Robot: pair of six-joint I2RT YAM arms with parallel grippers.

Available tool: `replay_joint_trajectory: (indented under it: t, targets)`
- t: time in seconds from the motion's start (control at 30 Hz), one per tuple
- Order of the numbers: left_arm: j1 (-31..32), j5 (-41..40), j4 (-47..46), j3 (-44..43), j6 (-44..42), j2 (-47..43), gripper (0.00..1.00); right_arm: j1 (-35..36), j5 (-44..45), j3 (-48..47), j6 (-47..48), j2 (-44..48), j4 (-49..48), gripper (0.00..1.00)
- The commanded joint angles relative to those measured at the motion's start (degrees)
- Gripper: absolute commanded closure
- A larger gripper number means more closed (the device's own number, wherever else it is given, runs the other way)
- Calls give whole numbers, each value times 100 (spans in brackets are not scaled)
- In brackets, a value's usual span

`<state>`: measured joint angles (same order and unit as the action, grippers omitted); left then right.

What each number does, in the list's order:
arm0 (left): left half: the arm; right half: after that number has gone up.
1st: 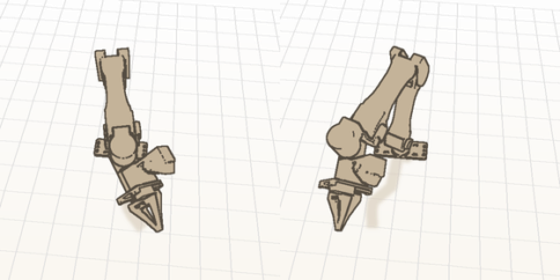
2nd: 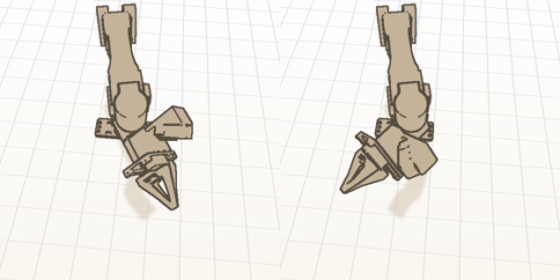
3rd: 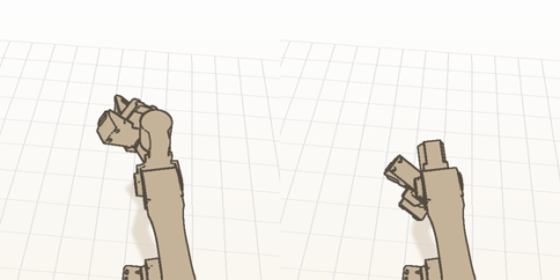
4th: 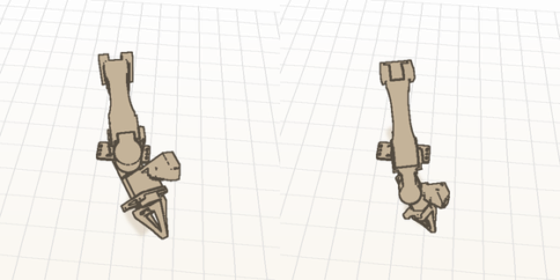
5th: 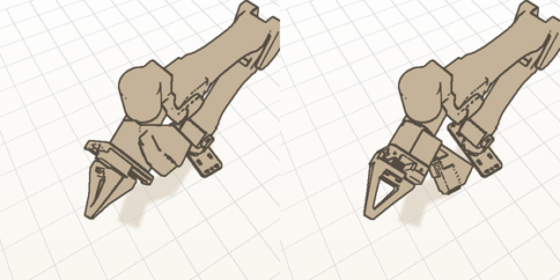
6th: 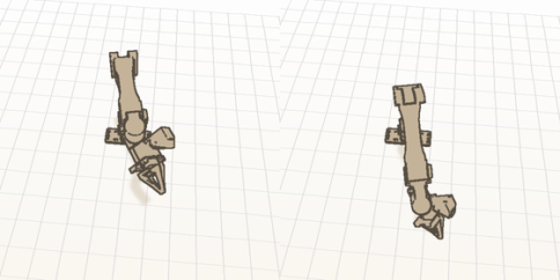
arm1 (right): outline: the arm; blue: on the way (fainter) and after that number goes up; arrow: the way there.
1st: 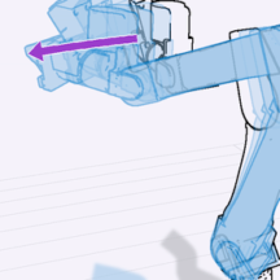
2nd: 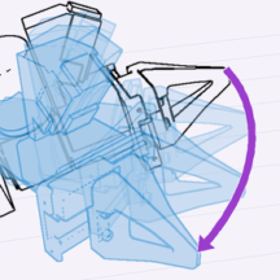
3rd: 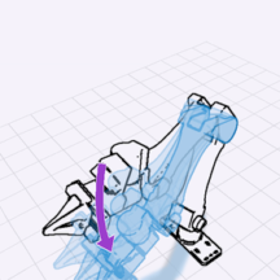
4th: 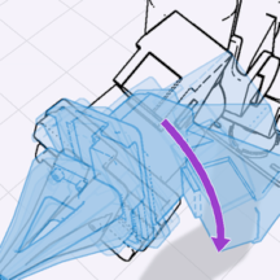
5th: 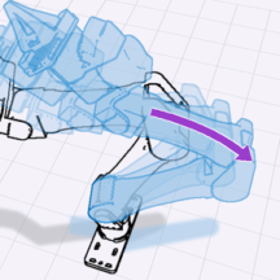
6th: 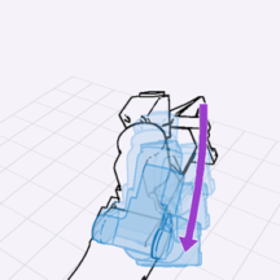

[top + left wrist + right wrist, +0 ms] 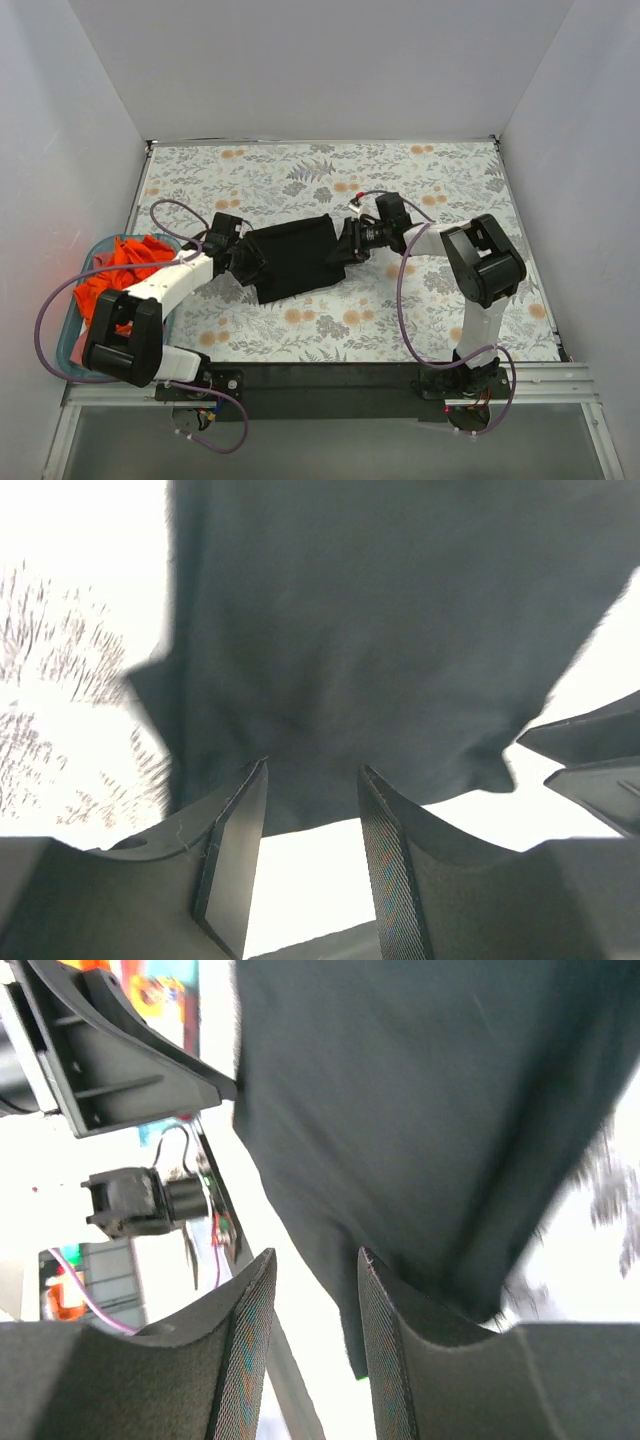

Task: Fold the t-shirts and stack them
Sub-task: Fold the tshirt

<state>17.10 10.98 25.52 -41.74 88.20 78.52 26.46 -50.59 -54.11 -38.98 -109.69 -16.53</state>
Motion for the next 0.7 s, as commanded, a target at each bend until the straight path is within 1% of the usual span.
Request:
replay_joint_trajectory:
  t: [0.0,0.03,0.07,0.13,0.17,0.23,0.27,0.3,0.37,0.4,0.5,0.67]
  targets:
    - [-154,-307,-257,-623,-110,135,59,-35,49,-1002,198,142,-52,54]
    - [-189,-307,-258,-756,-110,268,59,-35,49,-1005,207,54,-43,54]
    - [-233,-333,-327,-870,-128,443,60,-35,49,-1397,207,-60,-52,54]
    - [-373,-325,-407,-1161,-128,881,60,-27,40,-1751,172,-473,-69,54]
    - [-427,-247,-512,-1231,-171,1023,60,-35,49,-2127,172,-622,-69,54]
    - [-593,-211,-583,-1486,-216,1357,60,-35,75,-2480,189,-1097,-87,55]
    - [-646,-202,-583,-1582,-242,1672,60,-53,93,-2638,180,-1264,-87,55]
    - [-743,-158,-574,-1740,-268,1858,61,-62,119,-2953,172,-1605,-95,55]
    - [-805,-149,-574,-1864,-269,2296,61,-79,137,-3236,119,-1949,-104,55]
    - [-840,-158,-583,-1899,-277,2412,62,-97,172,-3481,110,-2247,-104,55]
    - [-954,-140,-583,-2031,-295,2737,62,-193,356,-3886,-13,-2722,-139,55]
    - [-1007,-140,-557,-2049,-374,2941,62,-387,383,-4257,-250,-3041,-210,55]
